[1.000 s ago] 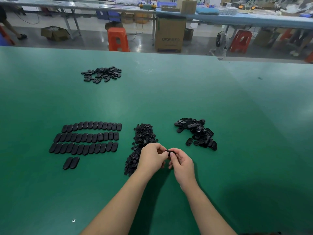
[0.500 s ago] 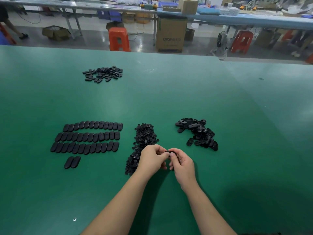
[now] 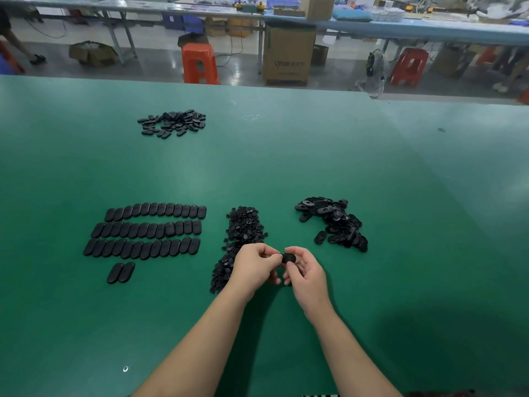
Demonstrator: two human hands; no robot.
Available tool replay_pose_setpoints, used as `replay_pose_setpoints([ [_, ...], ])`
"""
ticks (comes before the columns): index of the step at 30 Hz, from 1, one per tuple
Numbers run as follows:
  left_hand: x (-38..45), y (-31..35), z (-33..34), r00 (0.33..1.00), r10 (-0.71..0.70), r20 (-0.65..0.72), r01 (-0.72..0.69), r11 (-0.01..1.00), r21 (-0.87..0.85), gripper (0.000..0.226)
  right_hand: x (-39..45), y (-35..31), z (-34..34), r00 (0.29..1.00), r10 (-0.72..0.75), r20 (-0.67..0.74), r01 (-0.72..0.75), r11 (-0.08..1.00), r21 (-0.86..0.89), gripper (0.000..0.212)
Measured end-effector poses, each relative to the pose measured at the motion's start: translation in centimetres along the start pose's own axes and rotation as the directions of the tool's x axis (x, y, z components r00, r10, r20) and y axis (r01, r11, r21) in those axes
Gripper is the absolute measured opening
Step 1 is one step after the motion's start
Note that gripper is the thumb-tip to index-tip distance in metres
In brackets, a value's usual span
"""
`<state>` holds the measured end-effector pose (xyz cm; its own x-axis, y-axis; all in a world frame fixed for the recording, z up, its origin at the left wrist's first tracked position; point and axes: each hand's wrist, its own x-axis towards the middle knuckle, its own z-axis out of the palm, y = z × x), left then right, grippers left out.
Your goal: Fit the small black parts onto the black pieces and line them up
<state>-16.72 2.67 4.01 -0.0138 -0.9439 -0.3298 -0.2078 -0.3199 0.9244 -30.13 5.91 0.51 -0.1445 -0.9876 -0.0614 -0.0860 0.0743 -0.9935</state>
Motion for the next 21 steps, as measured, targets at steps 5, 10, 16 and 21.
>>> replay_pose_setpoints([
  [5,-0.08,0.4,-0.13,0.999,-0.044,0.01,0.045,0.998,-0.035,0.002,-0.06,0.02,-0.01,1.0,-0.012,0.008,0.012,1.0,0.003,0.031],
  [10,-0.46,0.66,0.18,1.0,0.001,-0.003,-0.001,0.999,0.054,0.003,-0.07,-0.07,0.09,1.0,-0.015,-0.014,0.015,1.0,-0.004,0.024],
  [16,-0.8,0.93,0.8,0.99,0.13,-0.061,-0.107,0.951,0.29,0.004,-0.01,-0.14,0.2,0.999,0.006,-0.044,-0.003,0.998,0.067,0.025],
  [21,-0.73,0.93,0.27,0.995,0.095,-0.019,-0.09,0.98,0.179,0.01,0.23,0.24,0.1,0.999,-0.016,-0.044,0.016,1.0,0.012,0.024],
])
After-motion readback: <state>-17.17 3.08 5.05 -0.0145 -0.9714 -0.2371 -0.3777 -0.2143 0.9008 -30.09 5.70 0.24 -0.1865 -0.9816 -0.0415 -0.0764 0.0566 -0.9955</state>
